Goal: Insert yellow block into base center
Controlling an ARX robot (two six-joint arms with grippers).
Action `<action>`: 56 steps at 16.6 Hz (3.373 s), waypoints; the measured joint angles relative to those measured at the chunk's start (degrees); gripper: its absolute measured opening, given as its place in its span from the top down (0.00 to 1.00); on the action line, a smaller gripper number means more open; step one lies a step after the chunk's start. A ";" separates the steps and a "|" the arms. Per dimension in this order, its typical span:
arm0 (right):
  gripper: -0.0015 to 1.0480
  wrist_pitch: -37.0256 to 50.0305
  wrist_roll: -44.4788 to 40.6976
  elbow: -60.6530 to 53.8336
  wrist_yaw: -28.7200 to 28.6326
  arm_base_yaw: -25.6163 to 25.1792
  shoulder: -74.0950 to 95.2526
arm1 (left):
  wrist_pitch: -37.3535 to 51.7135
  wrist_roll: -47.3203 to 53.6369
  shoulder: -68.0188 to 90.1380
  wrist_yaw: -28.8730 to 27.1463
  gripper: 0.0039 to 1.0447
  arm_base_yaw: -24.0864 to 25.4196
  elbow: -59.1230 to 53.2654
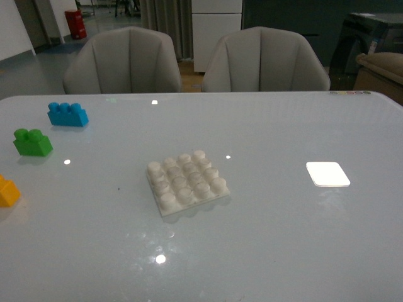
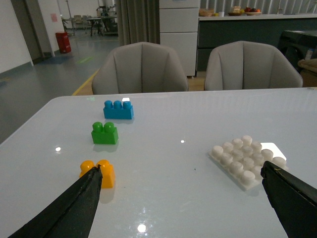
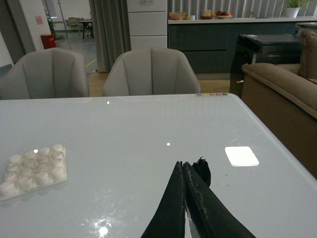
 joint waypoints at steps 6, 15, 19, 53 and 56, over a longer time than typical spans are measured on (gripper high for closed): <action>0.98 -10.71 0.00 0.04 0.00 0.00 -9.90 | -0.02 0.00 0.00 0.04 0.06 0.00 0.00; 0.41 -10.54 -0.04 0.04 0.00 0.00 -9.99 | 0.00 0.00 0.00 0.00 0.06 0.00 0.00; 0.05 -10.54 -0.02 0.04 0.00 0.00 -9.99 | -1.20 -0.17 0.22 -0.87 0.06 -0.28 0.17; 0.06 -10.54 -0.04 0.04 -0.02 0.00 -9.99 | 24.48 6.29 117.20 19.89 0.06 23.80 55.39; 0.06 -10.54 -0.04 0.04 -0.02 0.00 -9.99 | 25.40 6.49 117.20 22.86 0.06 23.43 54.34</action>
